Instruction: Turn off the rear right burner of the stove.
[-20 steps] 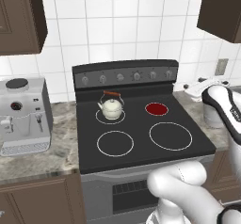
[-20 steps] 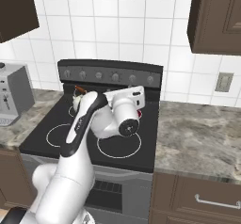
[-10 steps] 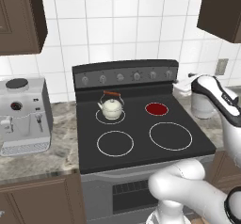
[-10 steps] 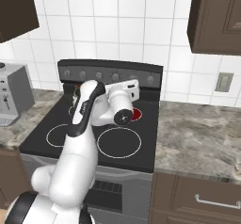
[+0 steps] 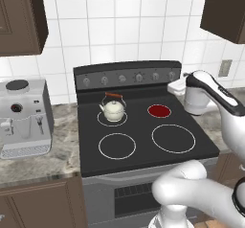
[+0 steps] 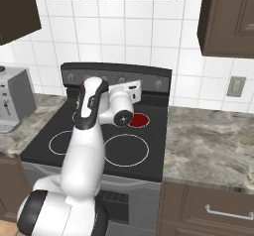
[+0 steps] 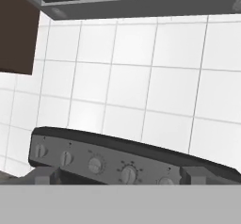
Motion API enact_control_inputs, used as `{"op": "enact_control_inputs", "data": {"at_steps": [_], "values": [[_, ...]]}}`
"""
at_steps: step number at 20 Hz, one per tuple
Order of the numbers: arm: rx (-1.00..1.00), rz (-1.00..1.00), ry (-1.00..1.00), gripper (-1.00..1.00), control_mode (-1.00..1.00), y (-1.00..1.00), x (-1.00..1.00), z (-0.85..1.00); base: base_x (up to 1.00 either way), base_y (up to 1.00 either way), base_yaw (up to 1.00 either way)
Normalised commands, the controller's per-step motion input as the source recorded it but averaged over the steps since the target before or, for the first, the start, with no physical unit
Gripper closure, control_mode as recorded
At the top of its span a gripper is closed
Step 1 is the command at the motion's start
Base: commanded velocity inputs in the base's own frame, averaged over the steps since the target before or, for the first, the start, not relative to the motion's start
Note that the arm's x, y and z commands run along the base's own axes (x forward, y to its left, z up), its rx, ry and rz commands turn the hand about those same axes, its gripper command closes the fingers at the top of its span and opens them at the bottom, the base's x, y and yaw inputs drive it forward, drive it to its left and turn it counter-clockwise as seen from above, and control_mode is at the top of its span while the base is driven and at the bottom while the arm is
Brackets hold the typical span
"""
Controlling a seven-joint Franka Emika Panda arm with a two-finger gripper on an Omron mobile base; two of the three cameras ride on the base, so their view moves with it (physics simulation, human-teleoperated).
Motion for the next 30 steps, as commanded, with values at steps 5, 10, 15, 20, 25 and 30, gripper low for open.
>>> {"op": "enact_control_inputs", "data": {"at_steps": [5, 10, 15, 20, 25, 30], "values": [[0.00, 0.00, 0.00, -1.00, -1.00, 0.00, 0.14, -0.01, 0.00, 0.00, 0.00], [0.00, 0.00, 0.00, -1.00, -1.00, 0.00, 0.10, -0.08, 0.00, 0.00, 0.00], [-0.01, 0.00, 0.00, -1.00, -1.00, 0.00, 0.19, -0.08, 0.00, 0.00, 0.00], [0.00, 0.00, 0.00, -1.00, -1.00, -0.02, 0.19, -0.10, 0.00, 0.00, 0.00], [0.00, 0.00, 0.01, -1.00, -1.00, -0.05, 0.13, -0.19, 0.00, 0.00, 0.00], [0.00, 0.00, 0.00, -1.00, -1.00, -0.01, 0.23, -0.10, 0.00, 0.00, 0.00]]}}
